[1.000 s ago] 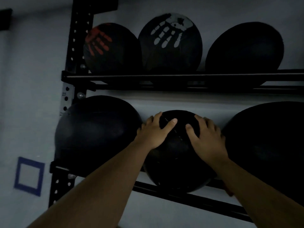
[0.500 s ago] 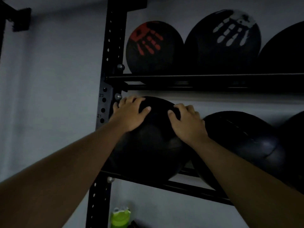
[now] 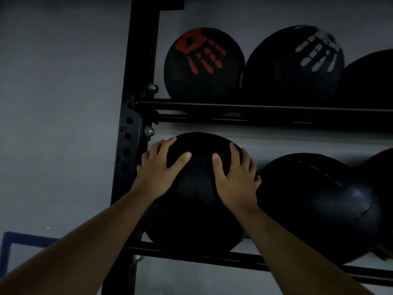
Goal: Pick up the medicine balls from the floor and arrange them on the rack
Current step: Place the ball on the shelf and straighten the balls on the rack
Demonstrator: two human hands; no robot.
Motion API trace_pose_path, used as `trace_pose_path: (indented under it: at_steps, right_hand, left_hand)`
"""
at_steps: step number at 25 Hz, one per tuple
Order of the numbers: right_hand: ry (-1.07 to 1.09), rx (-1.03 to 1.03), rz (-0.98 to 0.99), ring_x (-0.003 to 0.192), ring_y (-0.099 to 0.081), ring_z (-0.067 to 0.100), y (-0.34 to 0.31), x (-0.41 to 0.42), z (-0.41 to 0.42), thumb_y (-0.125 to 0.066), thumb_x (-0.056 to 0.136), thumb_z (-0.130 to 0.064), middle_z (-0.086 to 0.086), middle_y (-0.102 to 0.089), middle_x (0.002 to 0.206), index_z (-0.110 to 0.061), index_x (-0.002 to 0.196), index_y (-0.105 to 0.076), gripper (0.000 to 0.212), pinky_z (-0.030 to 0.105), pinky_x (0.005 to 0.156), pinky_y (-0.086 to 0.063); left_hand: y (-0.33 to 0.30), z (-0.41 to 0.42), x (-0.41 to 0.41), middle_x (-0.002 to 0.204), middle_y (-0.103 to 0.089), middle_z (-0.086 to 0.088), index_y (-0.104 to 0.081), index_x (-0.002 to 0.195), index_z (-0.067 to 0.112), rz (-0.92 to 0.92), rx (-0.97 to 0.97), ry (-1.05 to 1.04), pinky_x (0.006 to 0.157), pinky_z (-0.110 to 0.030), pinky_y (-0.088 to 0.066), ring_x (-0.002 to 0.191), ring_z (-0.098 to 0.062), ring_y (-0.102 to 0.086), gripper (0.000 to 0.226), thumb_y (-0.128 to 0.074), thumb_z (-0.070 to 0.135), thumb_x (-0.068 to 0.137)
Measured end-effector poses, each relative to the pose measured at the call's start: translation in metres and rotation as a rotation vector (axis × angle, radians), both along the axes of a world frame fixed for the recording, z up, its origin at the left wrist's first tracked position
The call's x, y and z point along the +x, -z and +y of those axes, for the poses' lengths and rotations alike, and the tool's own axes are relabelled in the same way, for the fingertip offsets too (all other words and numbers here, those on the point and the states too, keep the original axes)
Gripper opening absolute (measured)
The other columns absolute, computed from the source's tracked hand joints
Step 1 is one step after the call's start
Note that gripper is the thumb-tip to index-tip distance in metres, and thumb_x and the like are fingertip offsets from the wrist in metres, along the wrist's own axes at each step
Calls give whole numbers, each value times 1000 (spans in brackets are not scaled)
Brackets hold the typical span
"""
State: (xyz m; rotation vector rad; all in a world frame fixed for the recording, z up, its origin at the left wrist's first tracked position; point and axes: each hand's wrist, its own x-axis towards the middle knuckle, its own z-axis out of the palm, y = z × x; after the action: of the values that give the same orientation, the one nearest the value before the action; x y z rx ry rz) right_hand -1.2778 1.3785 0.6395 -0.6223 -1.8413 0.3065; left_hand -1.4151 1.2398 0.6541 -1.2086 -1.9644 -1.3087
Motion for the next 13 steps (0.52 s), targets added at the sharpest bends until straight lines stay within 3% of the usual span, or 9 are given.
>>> trace_pose_path:
  at_steps: [13]
  right_hand:
    - [-23,33,-25,155,-18,29,-9,5,3,-17,88,-76,-1,-24,168,-40,157,-22,78,64,121,-15]
  left_hand:
    - [1,8,4,168,-29,9,-29,154,51,-55,54,-51,120,-64,-21,155,-32,-22,75,-33,86,88]
